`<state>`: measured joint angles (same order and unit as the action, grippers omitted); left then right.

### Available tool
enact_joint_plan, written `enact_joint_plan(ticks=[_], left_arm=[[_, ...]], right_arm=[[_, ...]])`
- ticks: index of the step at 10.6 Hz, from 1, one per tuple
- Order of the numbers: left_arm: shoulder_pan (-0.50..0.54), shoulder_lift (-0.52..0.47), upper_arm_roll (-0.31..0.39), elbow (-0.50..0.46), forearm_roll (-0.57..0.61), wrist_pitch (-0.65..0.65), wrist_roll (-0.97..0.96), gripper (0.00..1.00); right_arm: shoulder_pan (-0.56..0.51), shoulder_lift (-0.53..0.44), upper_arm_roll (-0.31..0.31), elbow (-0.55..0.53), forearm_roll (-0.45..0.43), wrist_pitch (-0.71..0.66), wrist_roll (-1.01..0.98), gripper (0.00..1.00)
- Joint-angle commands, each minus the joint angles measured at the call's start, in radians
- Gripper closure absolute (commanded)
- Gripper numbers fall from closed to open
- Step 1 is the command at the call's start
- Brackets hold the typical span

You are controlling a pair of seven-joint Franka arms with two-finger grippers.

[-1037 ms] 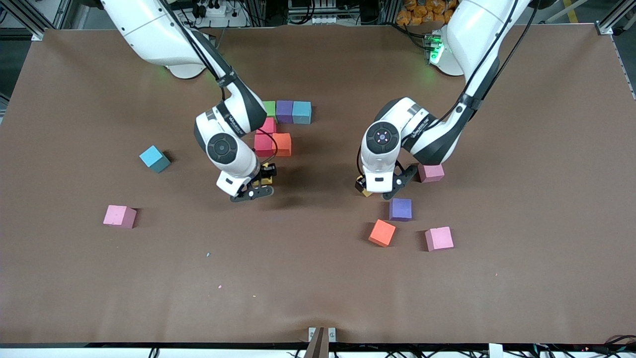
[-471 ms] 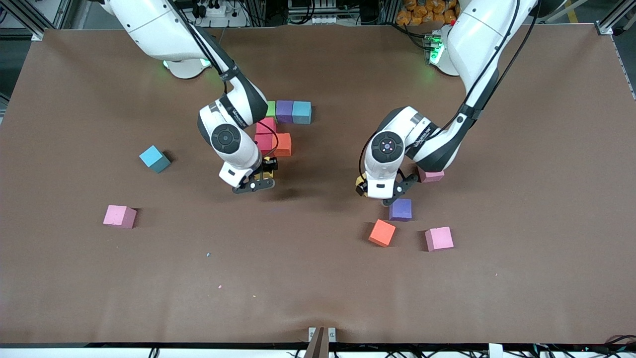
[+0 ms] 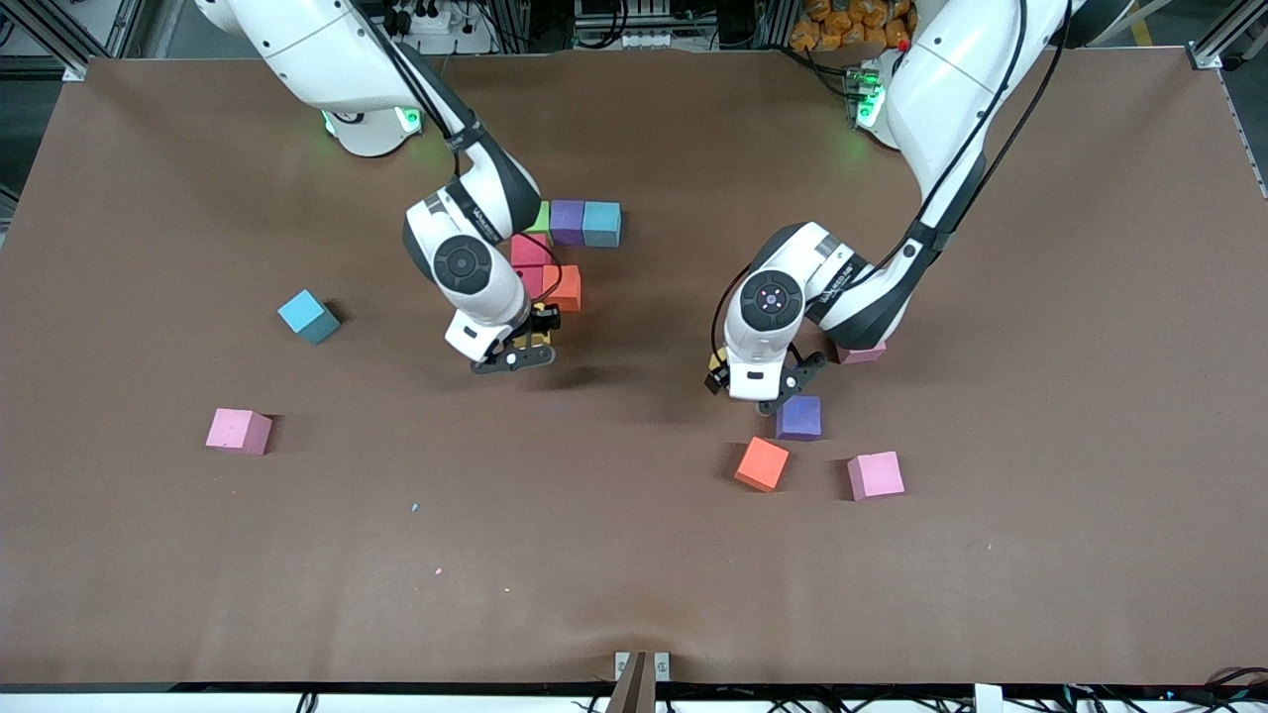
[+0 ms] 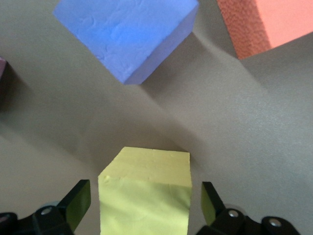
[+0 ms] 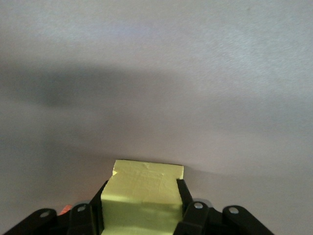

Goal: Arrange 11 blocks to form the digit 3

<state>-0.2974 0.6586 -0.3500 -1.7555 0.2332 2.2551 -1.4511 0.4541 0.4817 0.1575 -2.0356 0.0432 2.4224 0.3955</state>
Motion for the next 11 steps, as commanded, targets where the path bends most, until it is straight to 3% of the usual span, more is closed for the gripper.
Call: enact_joint_plan(ticks=[1,4,6,11], left_arm=[[0.009,0.006,-0.009,-0.004,0.008,0.012,0.009,0.32],[0.006,0.004,-0.01,-0.004,-0.008,0.012,-0.02,0.76],[-0.018,-0.001,-0.033,0.002,-0.084,0.012,-0.101,0.77],[-0.155,-0.002,-0.05,0.01,-0.092,0.014,-0.55,0.8]], right_arm=[[0.009,-0.031,-0.007,-0.034,0.011,0.02,0.017,0.91],[0.006,-0.034,-0.007,-0.04,0.003,0.02,0.005,0.91],[0.005,-0.034,-0.009,-0.04,0.0,0.018,0.003,0.91],[-0.002,-0.034,-0.012,-0.04,-0.006,0.017,-0.009,0.91]])
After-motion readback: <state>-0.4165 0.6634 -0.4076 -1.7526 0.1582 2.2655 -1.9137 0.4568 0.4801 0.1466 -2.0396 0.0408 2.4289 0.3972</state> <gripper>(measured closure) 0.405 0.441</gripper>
